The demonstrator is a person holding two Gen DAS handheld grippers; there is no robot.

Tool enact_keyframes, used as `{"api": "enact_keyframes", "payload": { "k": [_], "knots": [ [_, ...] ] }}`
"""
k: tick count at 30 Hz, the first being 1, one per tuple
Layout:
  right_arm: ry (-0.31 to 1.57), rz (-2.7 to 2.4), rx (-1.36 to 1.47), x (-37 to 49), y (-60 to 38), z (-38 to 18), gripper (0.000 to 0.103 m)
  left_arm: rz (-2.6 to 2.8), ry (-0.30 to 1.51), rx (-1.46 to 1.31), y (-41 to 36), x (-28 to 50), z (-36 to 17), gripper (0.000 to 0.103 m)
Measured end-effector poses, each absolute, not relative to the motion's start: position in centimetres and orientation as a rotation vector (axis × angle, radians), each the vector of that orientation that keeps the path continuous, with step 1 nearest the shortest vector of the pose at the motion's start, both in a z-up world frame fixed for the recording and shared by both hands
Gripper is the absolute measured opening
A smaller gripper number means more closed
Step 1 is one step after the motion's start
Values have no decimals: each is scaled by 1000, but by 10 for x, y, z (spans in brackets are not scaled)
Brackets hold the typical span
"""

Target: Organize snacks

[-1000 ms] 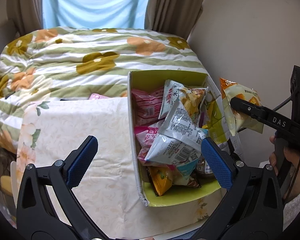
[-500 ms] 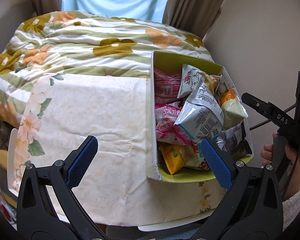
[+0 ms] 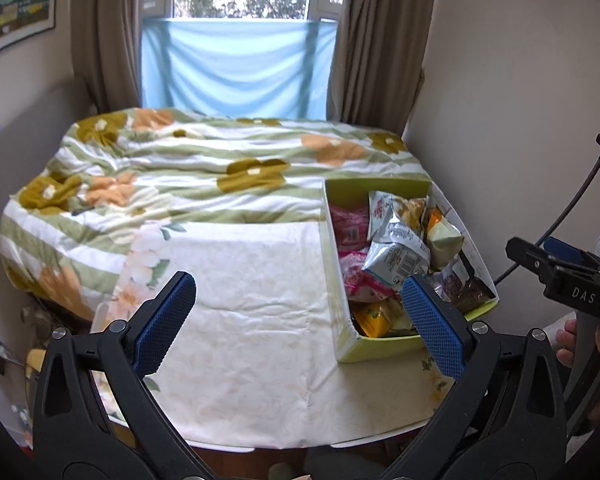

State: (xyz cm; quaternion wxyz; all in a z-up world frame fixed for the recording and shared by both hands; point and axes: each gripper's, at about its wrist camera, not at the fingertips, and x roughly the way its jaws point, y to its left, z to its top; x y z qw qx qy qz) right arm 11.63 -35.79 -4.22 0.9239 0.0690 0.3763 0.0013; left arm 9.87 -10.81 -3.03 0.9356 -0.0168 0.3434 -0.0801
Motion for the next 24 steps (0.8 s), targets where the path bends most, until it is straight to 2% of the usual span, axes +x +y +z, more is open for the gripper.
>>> {"api": "enact_keyframes", "payload": {
  "k": [6, 12, 24],
  "knots": [
    [682, -11, 101, 56, -330, -18, 102, -133, 598, 3, -85, 52, -2, 102],
    [623, -26, 71, 13, -306, -3, 102, -157, 569, 14, -75, 16, 0, 102],
    [589, -57, 68, -5, -293, -7, 102, -148, 552, 43, -74, -2, 0, 102]
  ]
}}
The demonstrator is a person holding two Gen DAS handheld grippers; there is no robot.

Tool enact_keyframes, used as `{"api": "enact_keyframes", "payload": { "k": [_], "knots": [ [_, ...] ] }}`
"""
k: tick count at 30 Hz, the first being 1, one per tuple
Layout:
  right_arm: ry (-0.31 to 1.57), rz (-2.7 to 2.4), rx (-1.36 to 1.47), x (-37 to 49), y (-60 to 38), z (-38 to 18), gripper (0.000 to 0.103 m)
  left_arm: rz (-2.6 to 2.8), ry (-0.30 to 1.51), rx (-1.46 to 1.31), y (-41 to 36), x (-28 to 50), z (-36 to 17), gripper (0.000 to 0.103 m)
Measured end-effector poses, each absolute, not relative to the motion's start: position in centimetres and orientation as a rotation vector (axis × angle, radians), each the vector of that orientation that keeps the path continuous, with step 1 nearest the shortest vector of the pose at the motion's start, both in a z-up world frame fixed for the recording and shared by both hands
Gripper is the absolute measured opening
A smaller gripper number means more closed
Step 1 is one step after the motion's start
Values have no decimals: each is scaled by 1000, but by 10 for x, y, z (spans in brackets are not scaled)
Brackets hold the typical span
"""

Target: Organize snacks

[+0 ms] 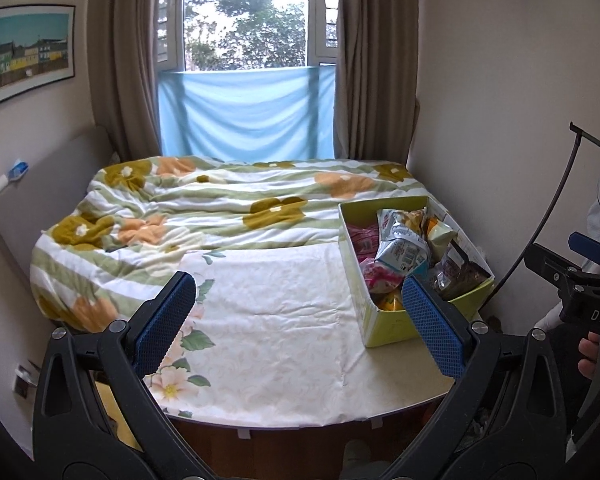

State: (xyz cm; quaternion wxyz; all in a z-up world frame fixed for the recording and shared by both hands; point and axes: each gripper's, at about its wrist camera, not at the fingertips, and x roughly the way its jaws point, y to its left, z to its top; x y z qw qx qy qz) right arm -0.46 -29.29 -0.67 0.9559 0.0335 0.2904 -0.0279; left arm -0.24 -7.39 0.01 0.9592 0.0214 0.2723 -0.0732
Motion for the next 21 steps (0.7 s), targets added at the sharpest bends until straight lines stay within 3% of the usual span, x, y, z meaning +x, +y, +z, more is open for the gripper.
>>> {"api": "enact_keyframes", "payload": {
  "k": [21],
  "knots": [
    [609, -60, 80, 0, -294, -15, 102, -151, 567, 47, -78, 10, -8, 102]
  ]
}}
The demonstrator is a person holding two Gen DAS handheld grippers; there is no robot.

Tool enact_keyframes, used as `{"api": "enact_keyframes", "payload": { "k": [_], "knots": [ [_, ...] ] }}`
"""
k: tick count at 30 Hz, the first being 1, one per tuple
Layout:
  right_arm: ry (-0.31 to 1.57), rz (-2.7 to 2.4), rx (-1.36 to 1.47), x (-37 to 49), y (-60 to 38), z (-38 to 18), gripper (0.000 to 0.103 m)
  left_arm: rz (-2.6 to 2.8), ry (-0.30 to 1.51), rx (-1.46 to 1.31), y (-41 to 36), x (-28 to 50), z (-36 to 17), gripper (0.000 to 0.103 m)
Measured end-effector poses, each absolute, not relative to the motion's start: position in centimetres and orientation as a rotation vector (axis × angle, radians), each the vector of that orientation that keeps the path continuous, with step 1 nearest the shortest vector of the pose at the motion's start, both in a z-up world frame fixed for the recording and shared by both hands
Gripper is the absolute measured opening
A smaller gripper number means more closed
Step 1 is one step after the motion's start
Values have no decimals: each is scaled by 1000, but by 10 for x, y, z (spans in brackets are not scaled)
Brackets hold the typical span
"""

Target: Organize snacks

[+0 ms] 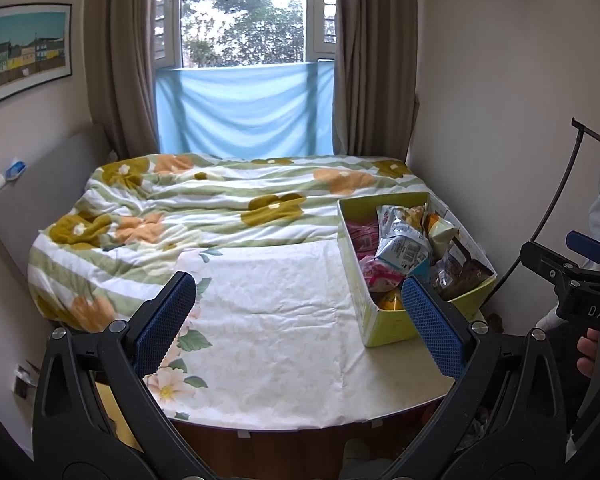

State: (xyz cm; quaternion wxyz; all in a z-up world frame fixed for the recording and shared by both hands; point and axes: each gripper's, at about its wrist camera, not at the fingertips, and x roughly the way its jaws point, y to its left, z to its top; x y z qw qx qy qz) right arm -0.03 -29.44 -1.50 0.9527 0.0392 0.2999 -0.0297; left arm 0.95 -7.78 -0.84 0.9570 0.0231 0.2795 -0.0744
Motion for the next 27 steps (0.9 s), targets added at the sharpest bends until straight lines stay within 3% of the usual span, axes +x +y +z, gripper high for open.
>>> {"api": "enact_keyframes", "payload": {
  "k": [27],
  "knots": [
    [617, -64, 75, 3, -291, -19, 102, -148, 580, 45, -77, 13, -13, 102]
  ]
}}
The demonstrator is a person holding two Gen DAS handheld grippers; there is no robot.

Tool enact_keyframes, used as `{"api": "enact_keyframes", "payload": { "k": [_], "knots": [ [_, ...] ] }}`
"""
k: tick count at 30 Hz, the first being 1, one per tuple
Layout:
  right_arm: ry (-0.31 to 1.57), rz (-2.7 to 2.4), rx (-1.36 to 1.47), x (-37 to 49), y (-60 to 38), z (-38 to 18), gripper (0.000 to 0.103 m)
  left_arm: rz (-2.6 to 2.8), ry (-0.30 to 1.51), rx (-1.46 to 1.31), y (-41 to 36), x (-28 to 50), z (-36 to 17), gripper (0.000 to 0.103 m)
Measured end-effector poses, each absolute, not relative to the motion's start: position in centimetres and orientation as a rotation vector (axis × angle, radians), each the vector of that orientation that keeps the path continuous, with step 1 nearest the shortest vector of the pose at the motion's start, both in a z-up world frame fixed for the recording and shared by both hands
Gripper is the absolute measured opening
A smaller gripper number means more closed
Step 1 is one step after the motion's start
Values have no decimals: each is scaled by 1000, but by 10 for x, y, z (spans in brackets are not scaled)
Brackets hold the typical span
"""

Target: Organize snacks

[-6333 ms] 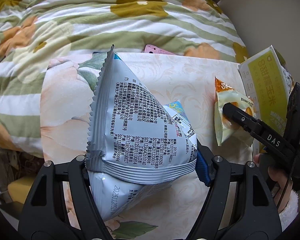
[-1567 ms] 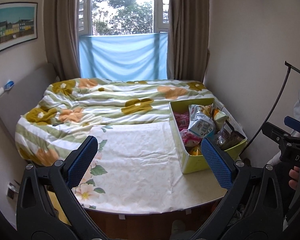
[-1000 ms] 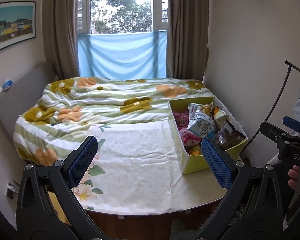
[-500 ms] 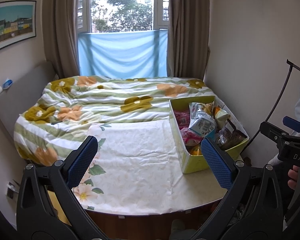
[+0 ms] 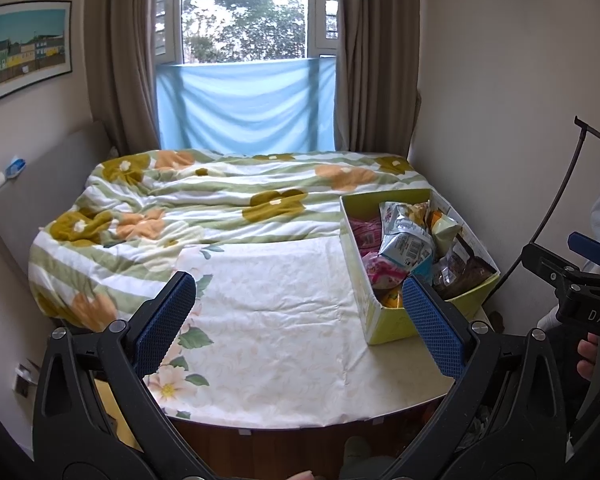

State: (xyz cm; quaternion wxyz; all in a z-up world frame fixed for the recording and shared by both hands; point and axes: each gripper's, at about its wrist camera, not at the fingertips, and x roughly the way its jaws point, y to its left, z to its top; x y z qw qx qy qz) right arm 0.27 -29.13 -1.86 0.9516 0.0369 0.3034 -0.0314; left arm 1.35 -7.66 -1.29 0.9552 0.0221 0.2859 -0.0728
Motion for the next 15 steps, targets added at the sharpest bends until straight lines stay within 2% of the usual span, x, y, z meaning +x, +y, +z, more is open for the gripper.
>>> {"api": "enact_keyframes", "payload": {
  "k": [15],
  "knots": [
    [626, -74, 86, 1, -291, -22, 102, -135, 559, 45, -75, 8, -16, 102]
  ]
}}
